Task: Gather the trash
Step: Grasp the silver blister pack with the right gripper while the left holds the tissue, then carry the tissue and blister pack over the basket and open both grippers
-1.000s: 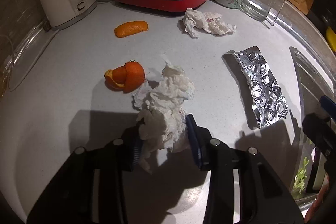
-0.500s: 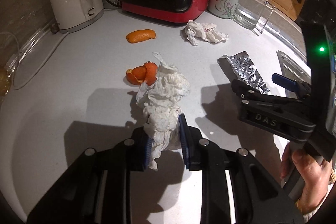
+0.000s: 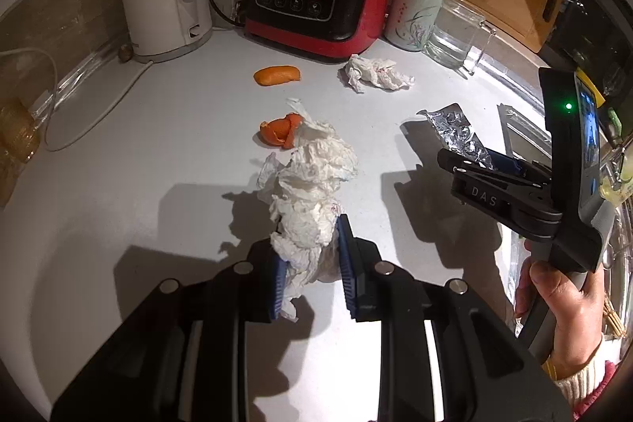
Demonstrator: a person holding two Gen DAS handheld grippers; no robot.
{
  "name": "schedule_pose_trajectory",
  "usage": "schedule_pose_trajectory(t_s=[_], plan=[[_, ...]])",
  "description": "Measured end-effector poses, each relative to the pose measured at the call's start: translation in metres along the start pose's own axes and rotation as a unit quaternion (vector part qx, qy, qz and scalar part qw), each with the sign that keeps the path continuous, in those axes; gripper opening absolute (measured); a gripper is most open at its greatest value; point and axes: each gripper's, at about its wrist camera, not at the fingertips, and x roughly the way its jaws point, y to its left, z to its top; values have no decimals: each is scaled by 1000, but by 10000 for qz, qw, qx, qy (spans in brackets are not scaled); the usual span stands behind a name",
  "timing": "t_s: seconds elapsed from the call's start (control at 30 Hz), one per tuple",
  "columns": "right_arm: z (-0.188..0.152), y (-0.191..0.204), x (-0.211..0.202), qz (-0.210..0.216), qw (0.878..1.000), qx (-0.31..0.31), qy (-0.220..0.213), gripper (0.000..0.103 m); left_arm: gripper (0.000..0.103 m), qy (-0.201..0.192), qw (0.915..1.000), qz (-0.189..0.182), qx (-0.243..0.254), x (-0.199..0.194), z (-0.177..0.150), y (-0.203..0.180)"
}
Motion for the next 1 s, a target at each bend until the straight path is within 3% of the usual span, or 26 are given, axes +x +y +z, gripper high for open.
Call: schedule_pose_trajectory(t_s=[0.23, 0.6, 0.8, 1.0], plan=[[-42, -6, -81, 316, 9992, 37, -239, 61, 23, -75, 9999, -123, 67, -49, -35, -17], [-146, -28, -212, 872, 9956, 49, -339, 61, 23, 48, 9996, -181, 200, -124, -133, -64], [-200, -37, -258, 1161, 9928, -115, -266, 61, 23, 236, 9993, -151, 247, -152, -196, -96], [-246, -47, -282, 1329, 9906, -314, -125, 61, 23, 529, 9984, -138, 126, -154, -252, -121]])
